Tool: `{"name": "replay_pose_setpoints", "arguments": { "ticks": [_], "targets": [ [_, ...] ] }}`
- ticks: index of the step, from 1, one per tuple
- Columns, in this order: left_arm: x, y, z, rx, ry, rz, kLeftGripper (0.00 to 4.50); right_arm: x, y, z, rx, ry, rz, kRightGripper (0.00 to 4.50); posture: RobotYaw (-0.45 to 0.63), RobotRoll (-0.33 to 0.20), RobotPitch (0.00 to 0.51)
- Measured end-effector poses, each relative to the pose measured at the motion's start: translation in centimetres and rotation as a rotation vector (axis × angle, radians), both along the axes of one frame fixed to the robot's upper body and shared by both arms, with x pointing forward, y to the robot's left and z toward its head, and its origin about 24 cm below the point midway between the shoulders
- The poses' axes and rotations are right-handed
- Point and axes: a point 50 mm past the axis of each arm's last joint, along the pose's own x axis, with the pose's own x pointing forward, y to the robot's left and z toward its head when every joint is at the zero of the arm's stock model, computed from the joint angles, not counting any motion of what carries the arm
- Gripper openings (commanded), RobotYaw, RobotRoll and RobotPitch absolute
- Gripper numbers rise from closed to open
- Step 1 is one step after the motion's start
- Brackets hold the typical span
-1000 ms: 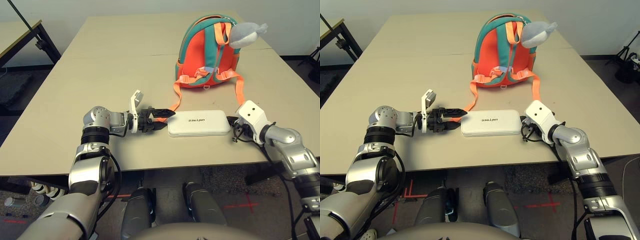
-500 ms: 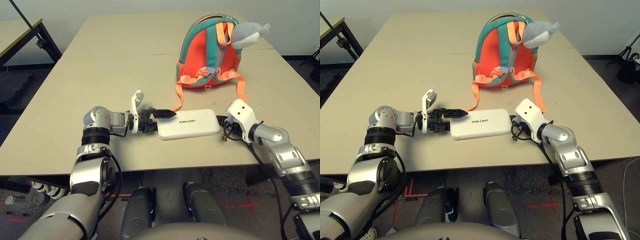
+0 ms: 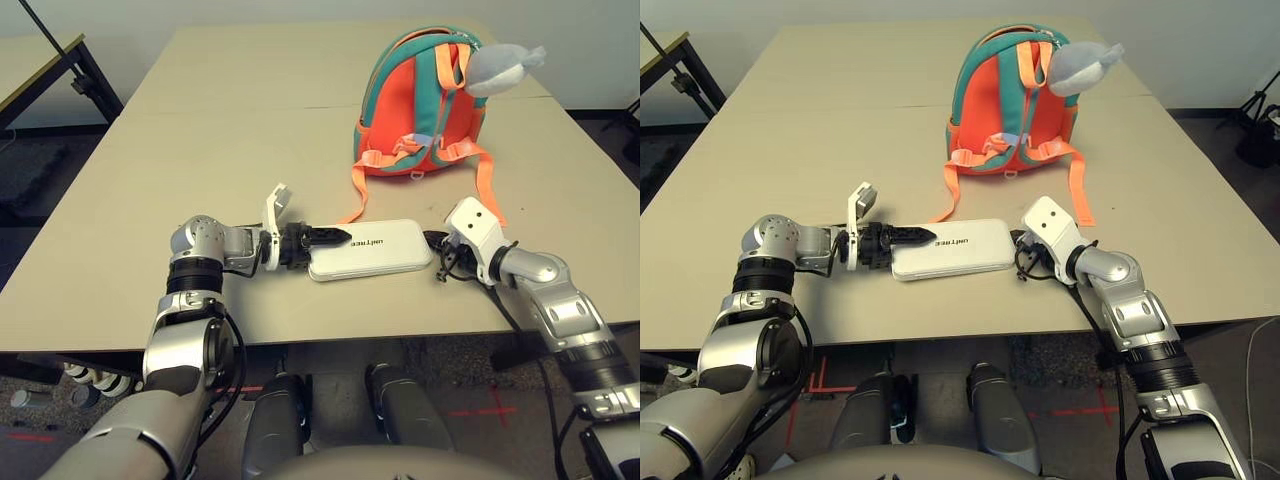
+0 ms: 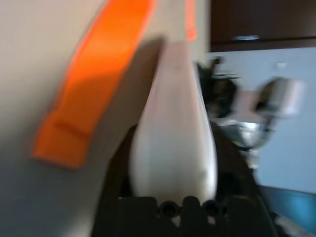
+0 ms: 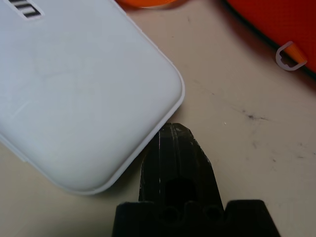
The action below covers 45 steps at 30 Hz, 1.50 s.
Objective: Put the pencil case into the backpack and zip it.
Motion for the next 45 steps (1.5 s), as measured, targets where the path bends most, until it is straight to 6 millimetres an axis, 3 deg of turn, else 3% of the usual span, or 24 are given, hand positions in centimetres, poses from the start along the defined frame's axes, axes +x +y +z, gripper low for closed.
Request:
{"name": "replay_pose_setpoints", "arguments": {
  "ticks": [8,10,13,16,21,22,31,36,41,45],
  "targets": [
    [0.2,-0.1,0.8,0.004,-0.03,-0.003,1.19,0.5,0.2,-0.1,0.003,-0.003,-0.009,0.0,-0.25,0.0,0.117],
    [0.3,-0.1,1.2,0.008,-0.043,-0.006,1.19,0.6,0.2,-0.1,-0.003,-0.007,-0.011,0.37,-0.25,0.0,0.117],
    [0.6,0.0,2.3,0.037,-0.097,0.008,1.19,0.7,0.1,-0.1,-0.014,-0.021,-0.017,1.24,-0.25,0.0,0.118],
    [0.8,0.3,4.7,0.112,-0.253,0.007,1.19,0.8,-0.2,0.1,-0.027,-0.042,-0.024,2.43,-0.25,0.0,0.12],
    [1.4,0.7,10.5,0.1,-0.478,0.029,1.19,1.0,-1.0,0.6,-0.034,-0.066,-0.056,4.32,-0.25,0.0,0.125],
    [1.4,0.9,11.8,0.093,-0.529,0.037,1.19,1.0,-1.1,0.7,-0.034,-0.069,-0.061,4.5,-0.25,0.0,0.125],
    [0.6,3.2,21.8,-0.002,-0.83,0.091,1.19,1.1,-1.9,1.2,-0.032,-0.039,-0.07,4.5,-0.23,0.0,0.123],
    [0.7,5.1,23.4,0.011,-0.9,0.186,1.19,1.3,-2.9,2.3,0.144,-0.011,-0.193,4.5,-0.23,0.0,0.118],
    [1.8,6.2,24.9,-0.024,-0.976,0.355,1.19,2.6,-1.2,5.2,0.466,-0.084,-0.249,4.5,-0.23,0.0,0.112],
    [2.6,6.9,25.1,-0.022,-0.992,0.46,1.19,3.3,-0.7,7.3,0.59,-0.131,-0.259,4.5,-0.23,0.0,0.108]
  ]
}}
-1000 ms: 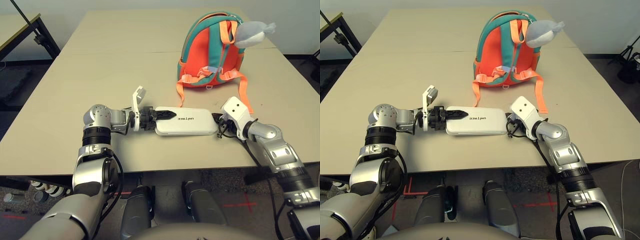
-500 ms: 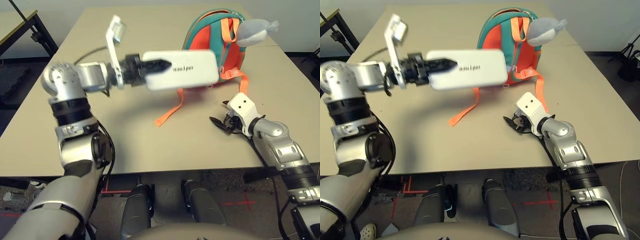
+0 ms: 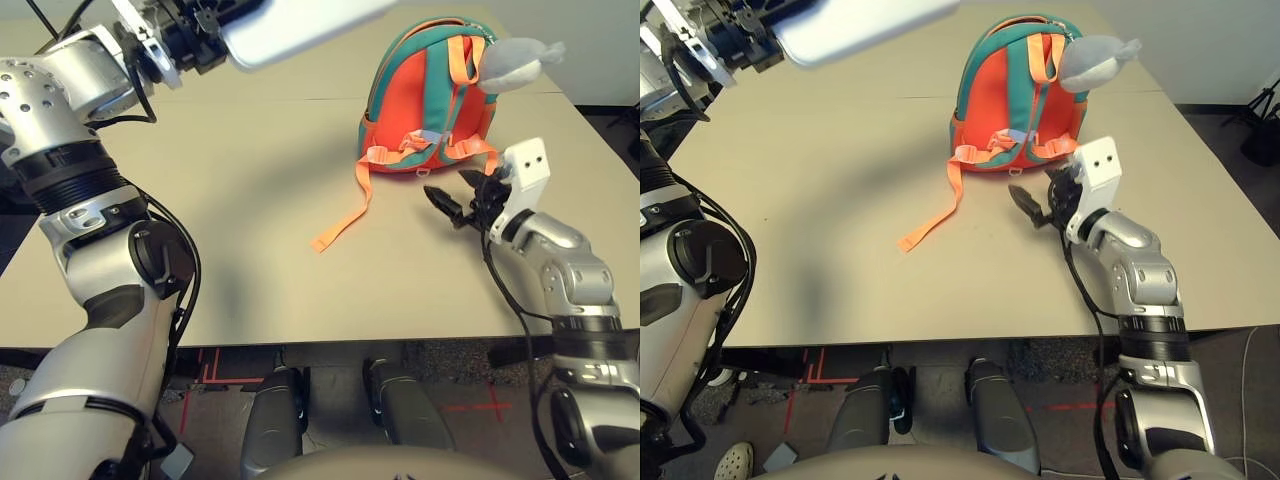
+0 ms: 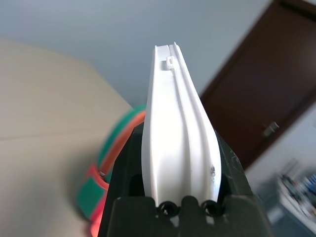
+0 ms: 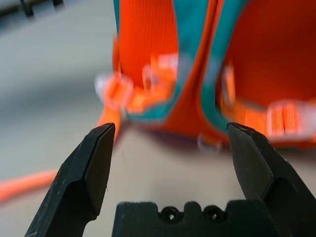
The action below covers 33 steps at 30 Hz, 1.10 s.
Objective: Put the pencil case into the backpack and zip it.
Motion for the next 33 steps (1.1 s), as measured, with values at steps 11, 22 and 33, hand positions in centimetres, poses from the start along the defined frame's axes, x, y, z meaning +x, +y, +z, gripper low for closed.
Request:
{"name": "replay_pose_setpoints", "arguments": {
  "ticks": [11,22,33],
  "targets": [
    [1.8,1.9,-0.4,-0.072,0.011,0.191,1.19,2.8,0.8,1.8,0.104,-0.027,-0.073,4.5,-0.2,0.0,0.102],
    [1.8,1.8,-0.3,-0.076,0.03,0.22,1.19,6.3,1.9,1.3,0.085,-0.007,-0.106,4.5,-0.17,0.0,0.093],
    [1.9,1.5,-0.6,-0.076,0.042,0.215,1.19,7.3,2.0,0.5,0.037,-0.032,-0.143,1.59,-0.17,0.0,0.092]
  ]
}}
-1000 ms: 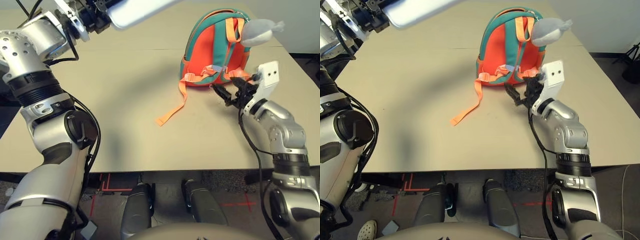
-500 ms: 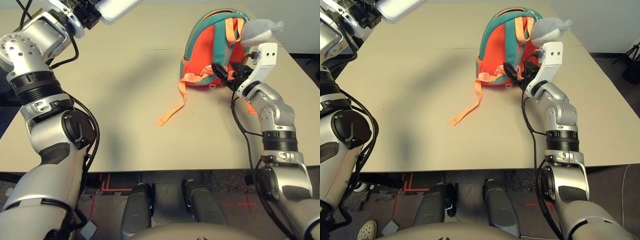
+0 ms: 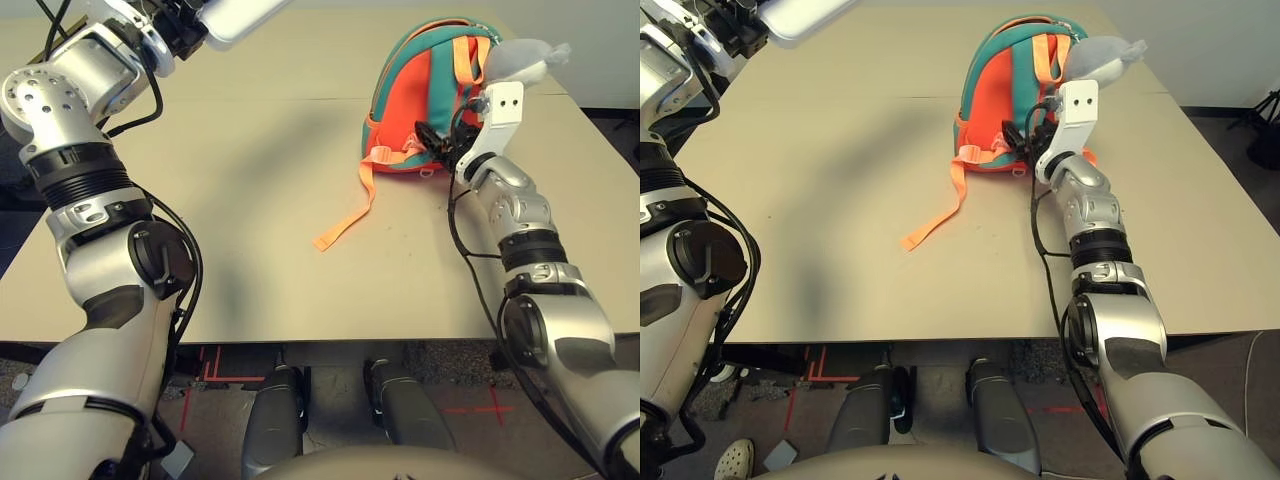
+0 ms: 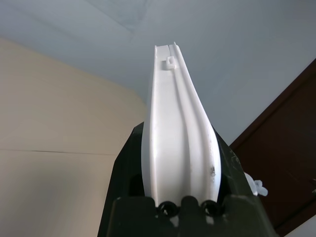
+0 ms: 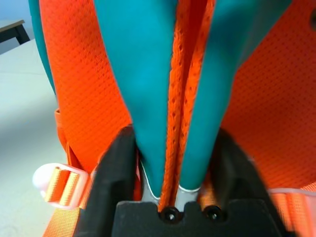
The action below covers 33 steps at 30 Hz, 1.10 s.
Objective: Put the pencil case into the backpack and zip it.
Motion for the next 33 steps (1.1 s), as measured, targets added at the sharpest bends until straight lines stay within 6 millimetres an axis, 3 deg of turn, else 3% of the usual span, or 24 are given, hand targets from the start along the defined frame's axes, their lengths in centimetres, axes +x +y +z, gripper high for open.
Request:
{"name": "replay_pose_setpoints", "arguments": {
  "ticks": [2,4,11,22,29,33],
  "targets": [
    [0.0,-0.1,-0.2,0.0,0.004,-0.002,1.19,-0.1,-0.1,0.0,-0.003,-0.006,0.001,0.9,-0.17,0.0,0.092],
    [0.1,-0.1,-0.3,0.001,0.009,-0.004,1.19,-0.2,-0.3,0.0,-0.009,-0.012,0.001,0.64,-0.17,0.0,0.092],
    [0.3,-0.6,-0.4,0.013,0.011,-0.01,1.19,-2.0,-0.2,0.7,-0.042,-0.053,0.058,0.64,-0.2,0.0,0.096],
    [0.6,-0.9,-0.6,0.014,0.006,-0.02,1.19,-8.0,0.1,3.3,-0.104,-0.03,0.11,0.64,-0.24,0.0,0.098],
    [1.1,-1.1,-1.3,0.017,0.025,-0.033,1.19,-10.7,0.3,4.7,-0.122,-0.021,0.118,0.64,-0.26,0.0,0.094],
    [1.4,-1.3,-1.7,0.019,0.041,-0.039,1.19,-12.4,0.4,4.1,-0.125,0.012,0.122,0.64,-0.26,0.0,0.093]
  ]
}}
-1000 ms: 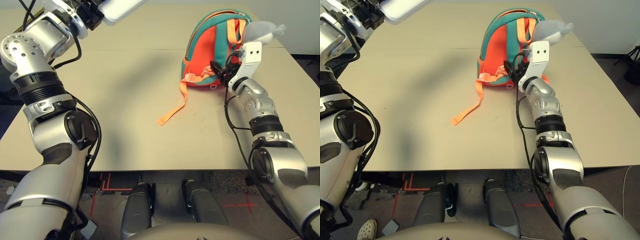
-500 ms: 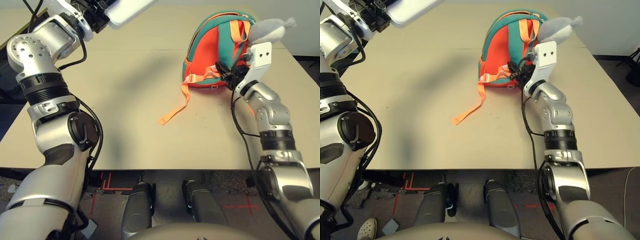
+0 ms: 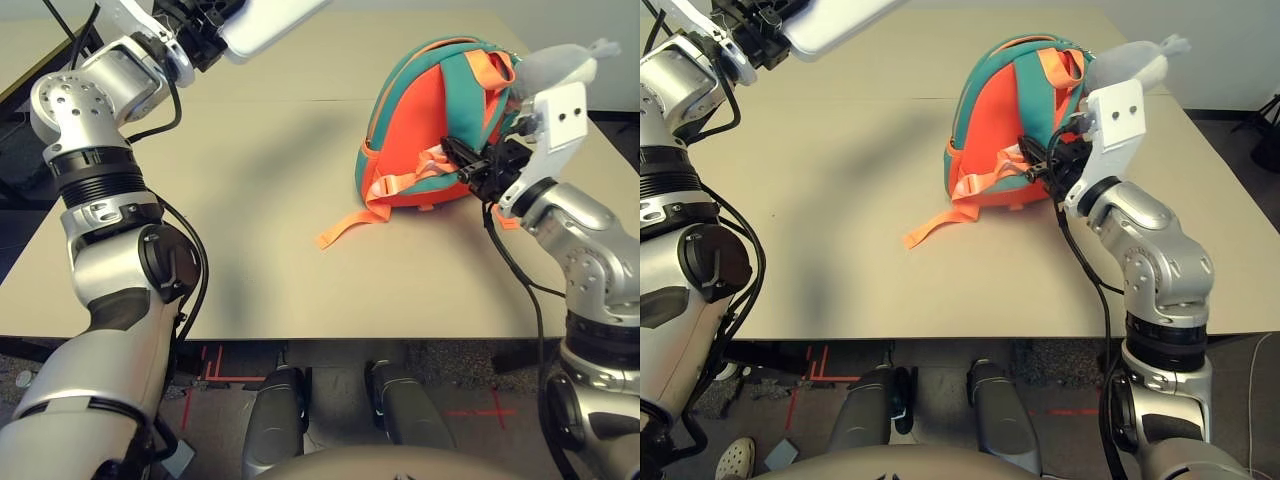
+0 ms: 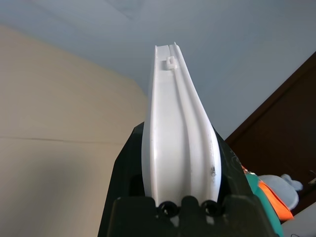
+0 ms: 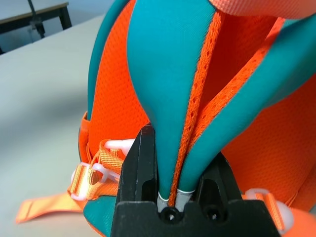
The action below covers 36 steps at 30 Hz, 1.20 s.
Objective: Put the pencil case into the backpack and zip it.
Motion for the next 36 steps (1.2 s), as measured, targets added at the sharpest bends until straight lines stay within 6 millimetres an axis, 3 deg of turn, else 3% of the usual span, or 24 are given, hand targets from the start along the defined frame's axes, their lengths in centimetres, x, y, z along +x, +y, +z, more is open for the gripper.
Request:
{"name": "replay_pose_setpoints", "arguments": {
  "ticks": [4,11,19,26,32,36],
  "targets": [
    [0.2,0.1,-0.3,-0.006,0.007,-0.001,1.19,-1.5,0.6,-1.8,0.014,0.052,0.001,0.64,-0.27,0.0,0.094],
    [0.3,-0.2,-0.4,0.011,0.002,-0.015,1.19,-2.2,1.4,-4.2,-0.011,0.07,0.004,0.64,-0.26,0.0,0.092],
    [-0.3,-0.5,0.1,0.089,-0.064,-0.113,1.19,-1.0,1.7,-4.6,-0.036,0.034,0.012,0.64,-0.24,0.0,0.087],
    [-2.2,0.1,1.9,0.212,-0.197,-0.245,1.19,-0.4,1.8,-5.0,-0.043,0.035,0.028,0.64,-0.23,0.0,0.089],
    [-3.8,-1.1,2.7,0.316,-0.294,-0.42,1.19,0.1,1.7,-5.2,-0.05,0.034,0.038,0.64,-0.23,0.0,0.09],
    [-3.9,-2.2,1.6,0.394,-0.29,-0.503,1.19,0.5,1.8,-5.0,-0.051,0.03,0.045,0.63,-0.23,0.0,0.091]
  ]
}}
